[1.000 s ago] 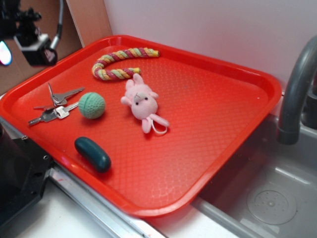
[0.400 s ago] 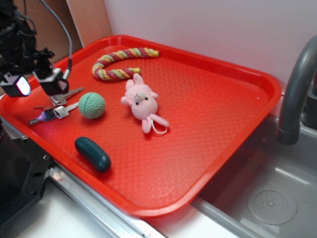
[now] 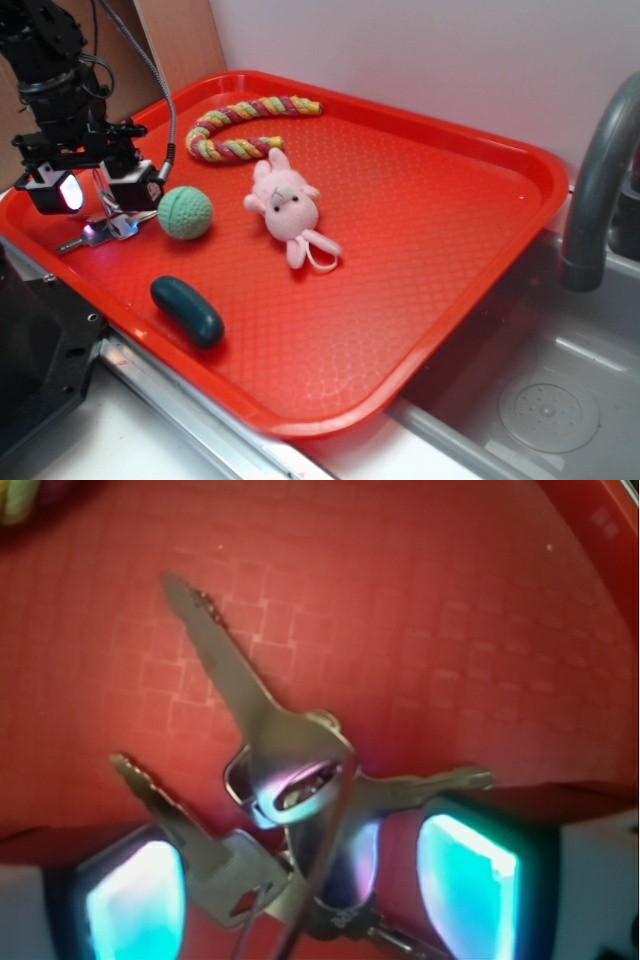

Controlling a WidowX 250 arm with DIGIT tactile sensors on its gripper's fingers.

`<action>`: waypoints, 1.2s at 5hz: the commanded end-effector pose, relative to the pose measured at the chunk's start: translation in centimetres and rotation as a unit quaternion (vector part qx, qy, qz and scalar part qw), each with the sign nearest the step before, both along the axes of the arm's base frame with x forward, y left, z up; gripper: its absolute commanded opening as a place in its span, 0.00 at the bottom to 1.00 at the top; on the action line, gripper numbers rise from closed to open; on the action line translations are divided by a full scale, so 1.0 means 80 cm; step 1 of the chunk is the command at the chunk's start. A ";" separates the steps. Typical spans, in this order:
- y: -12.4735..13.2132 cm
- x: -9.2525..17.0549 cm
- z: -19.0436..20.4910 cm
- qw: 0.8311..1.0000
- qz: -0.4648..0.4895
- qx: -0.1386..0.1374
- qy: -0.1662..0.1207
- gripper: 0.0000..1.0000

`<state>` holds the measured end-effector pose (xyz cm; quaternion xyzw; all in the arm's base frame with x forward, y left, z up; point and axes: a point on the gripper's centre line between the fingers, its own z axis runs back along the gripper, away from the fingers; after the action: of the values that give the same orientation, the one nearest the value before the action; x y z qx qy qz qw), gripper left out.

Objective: Grab the silver keys.

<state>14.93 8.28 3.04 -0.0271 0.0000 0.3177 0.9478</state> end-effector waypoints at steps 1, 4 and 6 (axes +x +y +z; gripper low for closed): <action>0.002 0.005 0.009 1.000 0.012 0.004 0.020 0.00; 0.001 -0.002 0.035 1.000 0.006 0.010 0.016 0.00; -0.048 -0.036 0.157 0.980 -0.156 0.051 -0.113 0.00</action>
<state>12.14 3.82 14.86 -0.0178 -0.1042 0.1632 0.9809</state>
